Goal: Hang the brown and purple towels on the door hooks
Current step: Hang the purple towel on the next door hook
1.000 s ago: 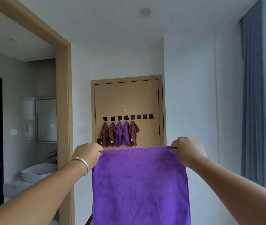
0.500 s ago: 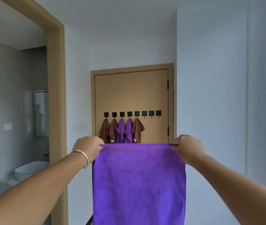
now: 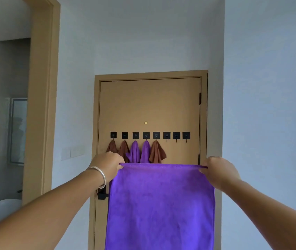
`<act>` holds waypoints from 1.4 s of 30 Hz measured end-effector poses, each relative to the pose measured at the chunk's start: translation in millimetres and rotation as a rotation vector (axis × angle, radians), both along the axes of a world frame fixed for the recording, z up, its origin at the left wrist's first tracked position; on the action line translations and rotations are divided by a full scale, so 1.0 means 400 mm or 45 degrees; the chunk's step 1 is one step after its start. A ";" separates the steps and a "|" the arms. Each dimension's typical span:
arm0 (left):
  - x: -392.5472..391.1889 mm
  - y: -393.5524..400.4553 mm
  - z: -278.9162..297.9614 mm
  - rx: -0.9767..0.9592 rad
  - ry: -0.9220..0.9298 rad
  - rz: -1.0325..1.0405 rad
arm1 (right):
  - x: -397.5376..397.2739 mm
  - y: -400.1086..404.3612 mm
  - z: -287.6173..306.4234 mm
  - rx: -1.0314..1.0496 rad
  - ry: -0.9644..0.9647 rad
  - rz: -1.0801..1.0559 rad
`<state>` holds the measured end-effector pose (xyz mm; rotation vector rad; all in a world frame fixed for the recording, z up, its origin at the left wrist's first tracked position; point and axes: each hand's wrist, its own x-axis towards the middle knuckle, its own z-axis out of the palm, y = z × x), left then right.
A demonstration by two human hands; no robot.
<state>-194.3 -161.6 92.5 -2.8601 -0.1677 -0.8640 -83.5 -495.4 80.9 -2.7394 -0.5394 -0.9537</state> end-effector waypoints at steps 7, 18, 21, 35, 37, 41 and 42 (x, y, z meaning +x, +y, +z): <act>0.306 0.128 -0.025 -0.058 0.010 -0.103 | 0.294 0.113 0.003 -0.041 0.037 -0.027; 0.804 0.197 -0.024 -0.063 -0.014 -0.033 | 0.828 0.188 0.040 -0.114 -0.018 0.118; 0.912 0.193 -0.008 -0.030 -0.029 -0.011 | 0.958 0.194 0.056 -0.125 -0.039 0.164; 1.347 0.243 0.034 0.668 -0.076 -0.317 | 1.308 0.273 0.050 -0.406 -0.159 0.414; 1.411 0.261 0.047 0.742 -0.093 -0.345 | 1.348 0.293 0.063 -0.537 -0.213 0.414; 1.507 0.298 0.073 0.862 -0.149 -0.453 | 1.443 0.342 0.093 -0.669 -0.209 0.369; 1.536 0.313 0.075 0.856 -0.178 -0.491 | 1.470 0.353 0.097 -0.678 -0.194 0.341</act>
